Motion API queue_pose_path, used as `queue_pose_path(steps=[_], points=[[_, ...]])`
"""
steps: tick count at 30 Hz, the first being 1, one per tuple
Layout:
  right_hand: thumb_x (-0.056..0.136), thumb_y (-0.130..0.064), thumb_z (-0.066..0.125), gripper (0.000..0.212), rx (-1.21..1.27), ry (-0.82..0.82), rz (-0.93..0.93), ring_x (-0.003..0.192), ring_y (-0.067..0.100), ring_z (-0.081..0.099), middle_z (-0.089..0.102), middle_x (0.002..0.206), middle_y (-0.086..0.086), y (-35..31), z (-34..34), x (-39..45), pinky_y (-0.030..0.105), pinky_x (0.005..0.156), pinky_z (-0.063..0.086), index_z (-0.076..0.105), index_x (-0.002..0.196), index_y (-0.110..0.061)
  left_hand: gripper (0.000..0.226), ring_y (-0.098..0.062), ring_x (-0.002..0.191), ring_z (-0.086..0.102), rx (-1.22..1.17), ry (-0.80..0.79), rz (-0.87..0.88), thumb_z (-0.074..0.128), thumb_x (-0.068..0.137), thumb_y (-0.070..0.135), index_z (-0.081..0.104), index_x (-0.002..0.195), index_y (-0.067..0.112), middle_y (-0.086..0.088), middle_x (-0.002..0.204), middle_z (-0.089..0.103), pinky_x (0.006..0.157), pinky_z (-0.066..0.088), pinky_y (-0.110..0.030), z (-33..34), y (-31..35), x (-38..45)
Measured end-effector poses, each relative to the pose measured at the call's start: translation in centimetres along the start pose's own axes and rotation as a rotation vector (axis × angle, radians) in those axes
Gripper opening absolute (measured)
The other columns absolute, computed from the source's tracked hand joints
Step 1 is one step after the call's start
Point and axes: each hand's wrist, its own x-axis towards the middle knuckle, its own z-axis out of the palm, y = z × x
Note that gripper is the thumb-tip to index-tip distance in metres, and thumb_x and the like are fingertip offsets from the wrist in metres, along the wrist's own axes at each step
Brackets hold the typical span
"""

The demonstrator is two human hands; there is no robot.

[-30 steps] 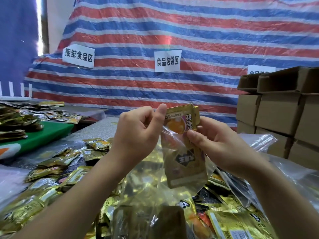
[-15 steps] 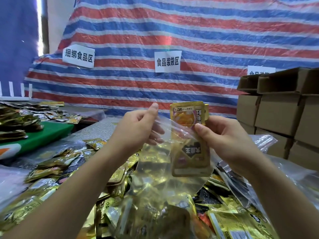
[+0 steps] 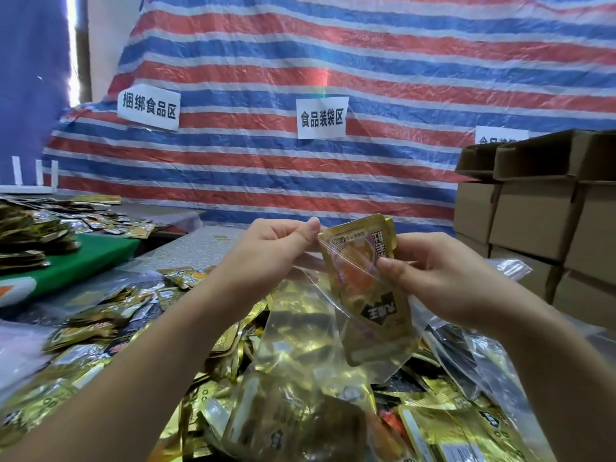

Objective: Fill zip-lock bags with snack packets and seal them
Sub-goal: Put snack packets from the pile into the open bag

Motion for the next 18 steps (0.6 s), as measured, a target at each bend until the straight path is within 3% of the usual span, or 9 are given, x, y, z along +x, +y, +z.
queue_pose_path(steps=[3, 6, 9, 12, 14, 16, 18], points=[[0.1, -0.026, 0.056, 0.021, -0.108, -0.041, 0.014, 0.084, -0.005, 0.067, 0.074, 0.089, -0.021, -0.5, -0.3, -0.4, 0.015, 0.066, 0.048, 0.072, 0.09, -0.036, 0.035, -0.019, 0.085, 0.074, 0.028, -0.003, 0.024, 0.047, 0.101, 0.033, 0.078, 0.097, 0.017, -0.004, 0.094, 0.077, 0.072, 0.054, -0.029, 0.3, 0.1, -0.2], [0.1, -0.03, 0.054, 0.018, -0.26, -0.157, 0.005, 0.089, 0.001, 0.067, 0.073, 0.095, -0.014, -1.0, 0.2, -0.7, 0.027, 0.073, 0.057, 0.071, 0.101, -0.036, 0.036, -0.026, 0.083, 0.074, 0.039, -0.029, 0.01, 0.051, 0.093, 0.039, 0.078, 0.098, 0.015, -0.01, 0.089, 0.077, 0.075, 0.059, -0.038, 0.7, 0.0, -0.3], [0.099, -0.034, 0.056, 0.013, -0.345, -0.196, -0.028, 0.087, 0.001, 0.066, 0.071, 0.093, -0.014, -1.1, 1.5, -0.8, 0.033, 0.073, 0.059, 0.069, 0.099, -0.037, 0.037, -0.03, 0.084, 0.074, 0.047, -0.054, -0.01, 0.054, 0.085, 0.045, 0.077, 0.095, 0.018, -0.011, 0.09, 0.077, 0.076, 0.06, -0.046, 1.1, 0.1, -0.5], [0.091, -0.04, 0.065, 0.01, -0.2, -0.043, 0.009, 0.073, -0.001, 0.065, 0.069, 0.08, -0.017, -0.8, 2.2, -0.2, 0.025, 0.06, 0.057, 0.07, 0.087, -0.033, 0.036, -0.029, 0.075, 0.074, 0.059, 0.019, 0.019, 0.053, 0.091, 0.042, 0.077, 0.091, 0.015, -0.011, 0.087, 0.077, 0.069, 0.062, -0.044, 1.0, 0.4, -0.5], [0.089, -0.047, 0.063, 0.023, -0.188, 0.139, -0.034, 0.06, 0.001, 0.06, 0.067, 0.071, -0.009, -0.4, 2.1, 0.3, 0.018, 0.054, 0.044, 0.071, 0.079, -0.028, 0.039, -0.029, 0.07, 0.074, 0.06, 0.098, 0.053, 0.052, 0.092, 0.042, 0.076, 0.091, 0.012, -0.008, 0.085, 0.077, 0.063, 0.061, -0.04, 0.8, 0.5, -0.3], [0.089, -0.059, 0.048, 0.043, -0.106, 0.237, -0.07, 0.051, 0.014, 0.053, 0.065, 0.067, 0.007, -0.4, 1.8, 0.5, 0.026, 0.053, 0.039, 0.071, 0.074, -0.027, 0.037, -0.026, 0.069, 0.074, 0.039, 0.143, 0.065, 0.051, 0.092, 0.041, 0.074, 0.096, 0.012, -0.005, 0.085, 0.077, 0.059, 0.06, -0.033, 0.8, 0.7, -0.3], [0.085, -0.069, 0.038, 0.056, -0.034, 0.193, -0.067, 0.058, 0.027, 0.058, 0.065, 0.068, 0.013, -0.6, 1.6, 0.3, 0.034, 0.053, 0.044, 0.071, 0.073, -0.025, 0.032, -0.024, 0.067, 0.074, 0.028, 0.157, 0.07, 0.048, 0.097, 0.037, 0.071, 0.1, 0.014, -0.003, 0.084, 0.077, 0.058, 0.059, -0.027, 1.0, 0.7, -0.4]])
